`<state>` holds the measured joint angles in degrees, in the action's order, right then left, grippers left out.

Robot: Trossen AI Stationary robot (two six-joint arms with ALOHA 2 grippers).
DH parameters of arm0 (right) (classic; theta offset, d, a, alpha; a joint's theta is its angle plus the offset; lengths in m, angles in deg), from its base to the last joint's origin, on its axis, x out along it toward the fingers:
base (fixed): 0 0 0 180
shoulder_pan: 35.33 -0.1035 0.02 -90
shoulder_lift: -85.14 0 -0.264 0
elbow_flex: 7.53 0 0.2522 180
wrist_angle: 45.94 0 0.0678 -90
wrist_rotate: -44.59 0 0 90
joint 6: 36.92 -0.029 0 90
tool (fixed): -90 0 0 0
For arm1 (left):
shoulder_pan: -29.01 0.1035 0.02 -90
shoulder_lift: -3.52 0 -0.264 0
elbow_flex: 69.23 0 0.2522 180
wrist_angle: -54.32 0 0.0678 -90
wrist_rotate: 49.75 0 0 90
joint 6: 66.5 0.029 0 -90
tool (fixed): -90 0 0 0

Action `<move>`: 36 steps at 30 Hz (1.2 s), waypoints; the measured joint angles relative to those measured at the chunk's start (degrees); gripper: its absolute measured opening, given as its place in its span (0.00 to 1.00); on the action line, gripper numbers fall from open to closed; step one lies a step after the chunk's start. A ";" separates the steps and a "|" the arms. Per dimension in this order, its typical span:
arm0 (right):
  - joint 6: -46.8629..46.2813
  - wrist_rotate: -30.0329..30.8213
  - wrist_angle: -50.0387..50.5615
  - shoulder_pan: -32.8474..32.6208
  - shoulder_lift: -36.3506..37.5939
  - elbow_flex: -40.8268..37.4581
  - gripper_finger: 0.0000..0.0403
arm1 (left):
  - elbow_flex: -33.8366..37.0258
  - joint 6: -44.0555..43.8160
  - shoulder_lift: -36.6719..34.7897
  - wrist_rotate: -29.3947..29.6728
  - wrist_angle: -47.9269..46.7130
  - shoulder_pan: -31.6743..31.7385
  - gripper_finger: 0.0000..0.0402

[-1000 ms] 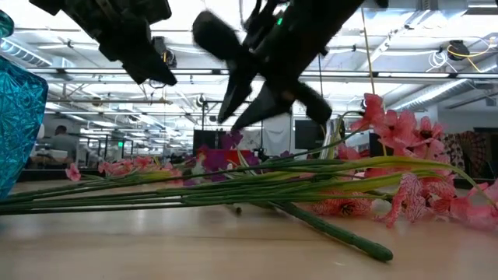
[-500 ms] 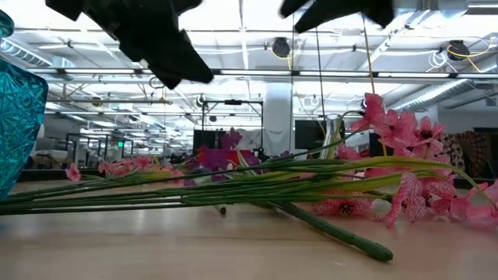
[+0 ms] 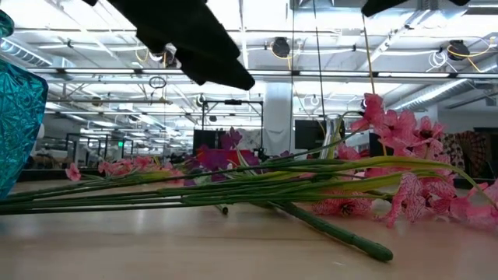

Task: Sort flowers into vase by color
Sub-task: Move the bottom pink flower to the middle right of the table

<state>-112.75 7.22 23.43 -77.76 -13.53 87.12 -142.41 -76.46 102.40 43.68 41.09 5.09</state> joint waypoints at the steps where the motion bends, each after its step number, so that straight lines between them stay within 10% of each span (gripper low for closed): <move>1: -0.03 -0.05 0.38 -0.25 0.00 0.00 0.32 | -0.75 -0.03 1.14 0.01 -0.08 -0.45 0.61; 18: 0.07 -0.01 1.39 -0.82 0.00 0.00 0.32 | -7.34 -0.22 14.74 1.56 -1.05 -1.09 0.61; 32: 0.41 1.51 1.36 -0.82 0.00 0.00 0.32 | -7.28 -1.85 15.27 1.57 2.87 0.74 0.07; 36: 0.63 1.35 1.44 -0.82 0.00 0.00 0.32 | -7.28 -3.76 15.27 1.43 6.38 0.74 0.04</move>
<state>-112.11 8.57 24.87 -78.57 -13.53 87.12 -149.68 -80.22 117.67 45.11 47.48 5.83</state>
